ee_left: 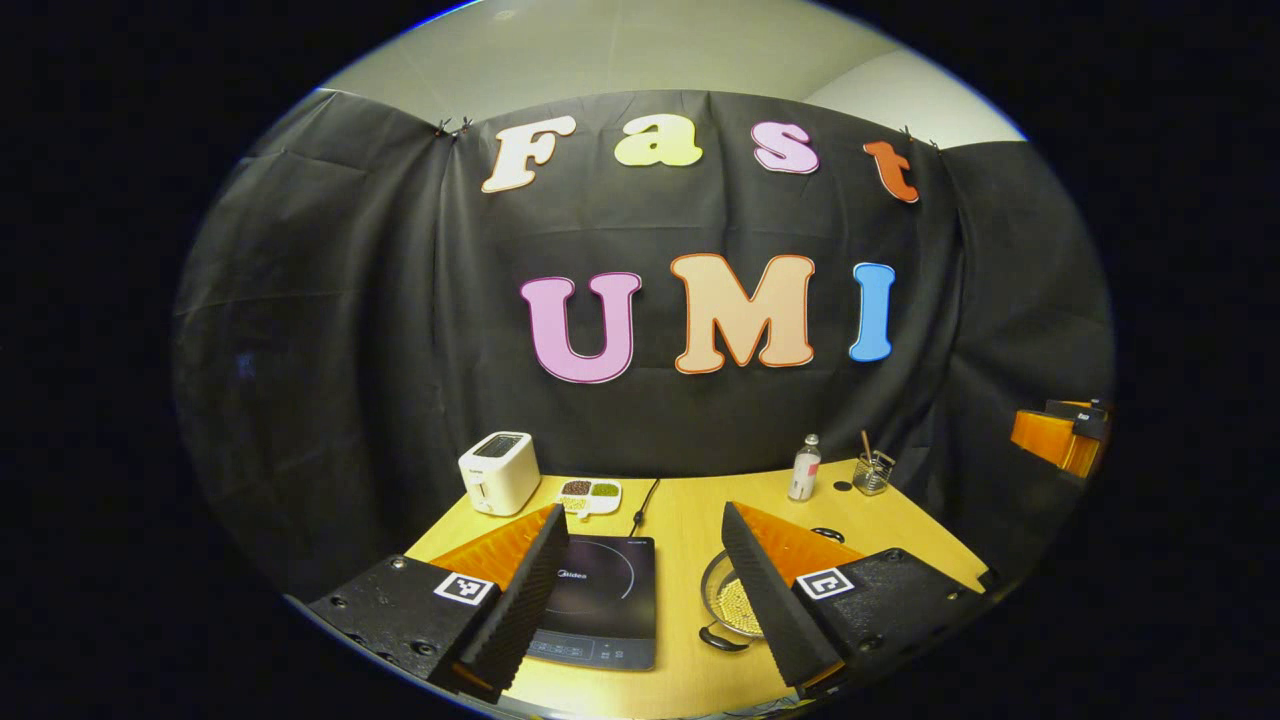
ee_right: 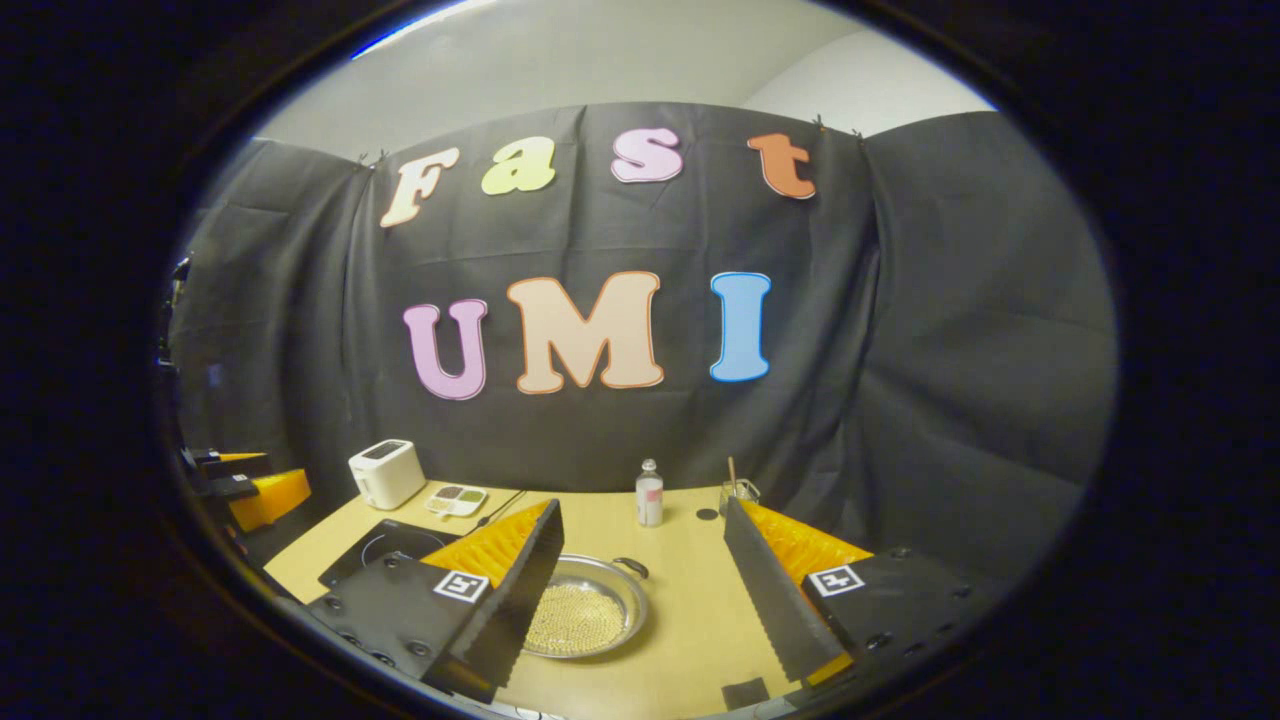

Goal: First push the handle of the pot to place it horizontally, then grasp the pot with both hands and set it on the induction cooktop.

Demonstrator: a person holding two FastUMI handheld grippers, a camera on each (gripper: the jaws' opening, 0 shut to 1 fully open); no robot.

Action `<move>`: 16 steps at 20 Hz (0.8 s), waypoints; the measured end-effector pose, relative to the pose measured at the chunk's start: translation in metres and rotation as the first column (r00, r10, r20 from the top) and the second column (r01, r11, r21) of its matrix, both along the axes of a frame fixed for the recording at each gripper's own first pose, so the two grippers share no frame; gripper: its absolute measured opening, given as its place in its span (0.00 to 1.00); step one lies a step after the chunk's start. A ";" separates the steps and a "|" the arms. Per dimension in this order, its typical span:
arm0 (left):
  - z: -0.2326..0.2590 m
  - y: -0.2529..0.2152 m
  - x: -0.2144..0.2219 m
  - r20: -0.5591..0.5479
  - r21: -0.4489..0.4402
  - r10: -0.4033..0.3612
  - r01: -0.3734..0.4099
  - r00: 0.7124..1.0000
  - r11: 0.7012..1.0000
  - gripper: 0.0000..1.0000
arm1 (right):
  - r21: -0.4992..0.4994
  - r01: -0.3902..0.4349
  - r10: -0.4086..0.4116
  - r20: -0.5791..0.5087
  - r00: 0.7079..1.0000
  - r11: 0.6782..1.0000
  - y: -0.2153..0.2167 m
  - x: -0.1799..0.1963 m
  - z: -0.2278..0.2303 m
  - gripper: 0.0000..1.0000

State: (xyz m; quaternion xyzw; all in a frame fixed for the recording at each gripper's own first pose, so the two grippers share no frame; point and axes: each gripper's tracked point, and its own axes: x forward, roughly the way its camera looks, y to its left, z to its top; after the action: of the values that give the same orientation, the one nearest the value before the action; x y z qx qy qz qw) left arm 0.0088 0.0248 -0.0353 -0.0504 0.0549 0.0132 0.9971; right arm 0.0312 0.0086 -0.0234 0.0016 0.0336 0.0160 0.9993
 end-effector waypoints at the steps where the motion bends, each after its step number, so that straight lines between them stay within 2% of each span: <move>1: 0.000 0.002 0.000 0.001 0.000 0.001 -0.001 1.000 1.000 0.94 | 0.002 0.000 0.000 -0.001 1.000 1.000 0.002 0.000 0.001 0.99; 5: -0.005 0.010 0.000 0.000 0.008 0.006 -0.006 1.000 1.000 0.94 | -0.013 0.011 -0.011 0.003 1.000 1.000 0.007 0.000 0.001 0.99; 6: -0.006 0.013 0.000 -0.002 0.013 0.008 -0.008 1.000 1.000 0.94 | -0.019 0.011 -0.011 0.002 1.000 1.000 0.010 0.000 0.000 0.85; 7: -0.007 0.015 0.000 -0.003 0.015 0.009 -0.009 1.000 1.000 0.94 | -0.027 0.014 -0.014 0.001 1.000 1.000 0.012 0.000 0.000 0.81; 9: -0.009 0.020 0.000 -0.003 0.014 0.009 -0.009 1.000 1.000 0.94 | -0.025 0.012 -0.012 0.003 1.000 1.000 0.017 -0.003 0.001 0.80; 11: -0.011 0.025 -0.001 -0.004 0.011 0.014 -0.014 1.000 1.000 0.94 | -0.022 0.017 -0.017 0.003 1.000 1.000 0.021 -0.003 0.000 0.65; 14: -0.015 0.031 -0.004 -0.005 0.006 0.020 -0.020 1.000 1.000 0.94 | -0.002 0.023 -0.023 0.005 1.000 1.000 0.025 -0.006 0.001 0.33; 16: -0.017 0.034 -0.005 -0.005 -0.003 0.024 -0.024 1.000 1.000 0.94 | 0.010 0.023 -0.023 -0.003 1.000 1.000 0.029 -0.006 -0.001 0.24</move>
State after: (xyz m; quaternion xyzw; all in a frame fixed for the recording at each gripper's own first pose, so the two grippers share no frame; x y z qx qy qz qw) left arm 0.0035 0.0591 -0.0523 -0.0524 0.0566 0.0254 0.9967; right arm 0.0257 0.0373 -0.0248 0.0072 0.0351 0.0046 0.9993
